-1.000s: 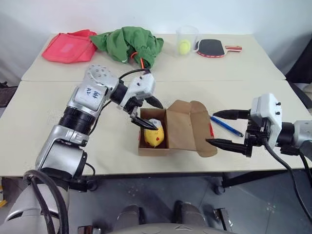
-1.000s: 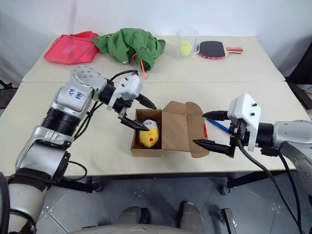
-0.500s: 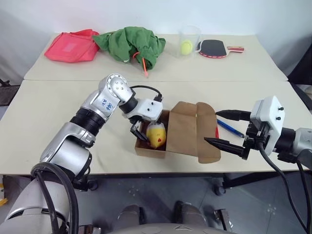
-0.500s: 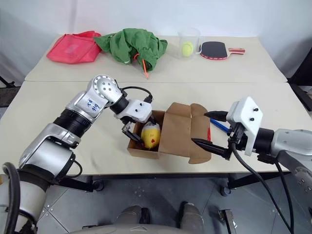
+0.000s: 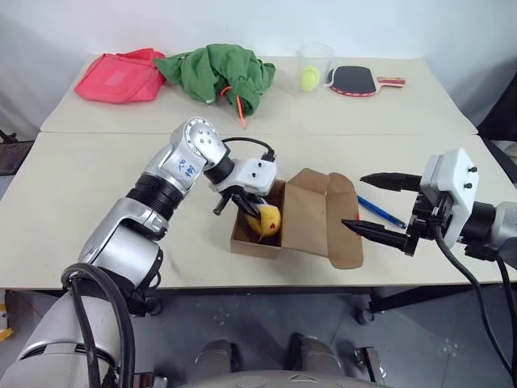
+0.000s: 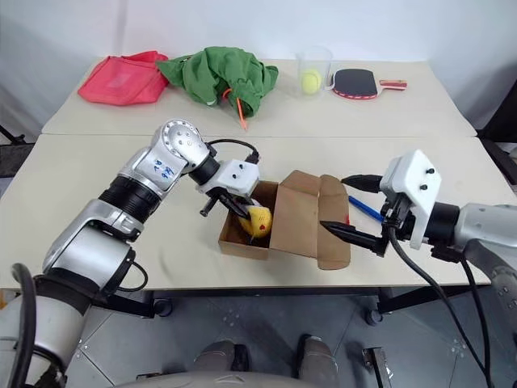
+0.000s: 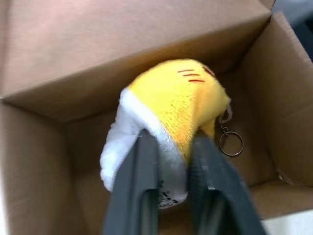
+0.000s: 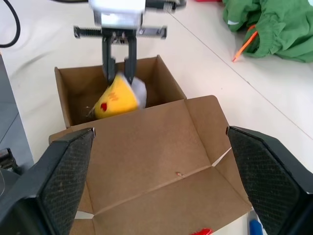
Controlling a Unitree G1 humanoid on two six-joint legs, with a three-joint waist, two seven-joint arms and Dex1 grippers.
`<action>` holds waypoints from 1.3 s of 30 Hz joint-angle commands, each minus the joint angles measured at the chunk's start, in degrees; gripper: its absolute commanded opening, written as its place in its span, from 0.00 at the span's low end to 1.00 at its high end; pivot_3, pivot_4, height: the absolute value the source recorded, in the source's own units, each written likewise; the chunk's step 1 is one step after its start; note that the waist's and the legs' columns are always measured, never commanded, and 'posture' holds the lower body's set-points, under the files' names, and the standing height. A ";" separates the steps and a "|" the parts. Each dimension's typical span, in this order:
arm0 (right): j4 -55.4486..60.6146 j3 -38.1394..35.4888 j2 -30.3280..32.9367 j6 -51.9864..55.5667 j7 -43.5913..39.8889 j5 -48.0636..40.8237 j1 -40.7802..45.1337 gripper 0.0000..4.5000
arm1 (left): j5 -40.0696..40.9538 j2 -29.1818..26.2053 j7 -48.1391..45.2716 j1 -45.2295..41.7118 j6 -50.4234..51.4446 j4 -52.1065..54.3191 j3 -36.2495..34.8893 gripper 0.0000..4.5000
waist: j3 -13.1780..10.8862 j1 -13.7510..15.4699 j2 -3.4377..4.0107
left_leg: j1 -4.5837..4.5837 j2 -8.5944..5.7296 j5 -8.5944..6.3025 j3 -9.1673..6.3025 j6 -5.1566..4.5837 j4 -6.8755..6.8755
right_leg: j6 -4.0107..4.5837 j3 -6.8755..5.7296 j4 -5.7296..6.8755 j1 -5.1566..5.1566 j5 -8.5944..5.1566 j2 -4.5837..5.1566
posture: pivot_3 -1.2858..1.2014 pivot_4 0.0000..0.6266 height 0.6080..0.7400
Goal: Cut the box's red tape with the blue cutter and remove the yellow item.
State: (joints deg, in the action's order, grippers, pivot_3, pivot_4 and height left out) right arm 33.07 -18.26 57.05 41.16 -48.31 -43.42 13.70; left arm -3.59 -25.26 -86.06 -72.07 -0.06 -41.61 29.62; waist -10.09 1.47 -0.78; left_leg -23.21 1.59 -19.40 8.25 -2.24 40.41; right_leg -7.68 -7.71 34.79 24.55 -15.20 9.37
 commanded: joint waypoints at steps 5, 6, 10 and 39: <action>-2.16 0.31 0.71 -2.25 -2.34 0.96 3.51 1.00 | 4.00 -1.32 -3.86 -4.70 7.43 3.75 -6.13 0.00 | 0.00 -0.07 0.00 | 0.00 0.00 0.00 0.00 0.00 0.00 | 0.00 0.00 0.01 0.00 0.00 0.00 | 0.52 0.24 1.00; -2.57 0.48 0.62 -2.53 -2.61 1.21 3.68 1.00 | 4.34 -1.58 -3.39 -5.21 8.69 4.07 -6.95 0.00 | 0.00 -0.11 0.00 | 0.00 0.00 0.00 0.00 0.00 0.00 | 0.00 0.00 0.02 0.00 0.00 0.00 | 0.52 0.24 1.00; -4.79 2.24 0.46 -4.25 -4.70 2.25 5.36 1.00 | 7.54 -4.07 -0.93 -7.31 17.89 7.62 -12.12 0.00 | -0.04 -0.17 -0.03 | -0.01 0.00 0.00 0.01 0.00 0.00 | 0.00 0.00 0.02 0.01 0.00 -0.01 | 0.52 0.24 1.00; -37.59 20.85 -16.35 -16.13 -25.57 10.76 36.02 1.00 | 7.82 -27.59 31.35 35.91 59.57 41.20 -26.87 0.00 | -0.15 -1.74 -0.15 | 0.20 0.12 -0.01 0.00 0.18 0.23 | 0.01 0.15 0.61 0.02 -0.02 -0.06 | 0.52 0.24 1.00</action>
State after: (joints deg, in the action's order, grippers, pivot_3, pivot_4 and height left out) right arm -3.54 2.74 41.05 26.20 -73.04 -33.01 47.85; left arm 3.62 -52.81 -55.55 -37.39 58.33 -0.67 2.87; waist -10.23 -0.27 -0.93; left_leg -22.94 1.72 -19.42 8.24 -2.02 40.64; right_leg -7.65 -7.56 35.52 24.56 -15.22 9.31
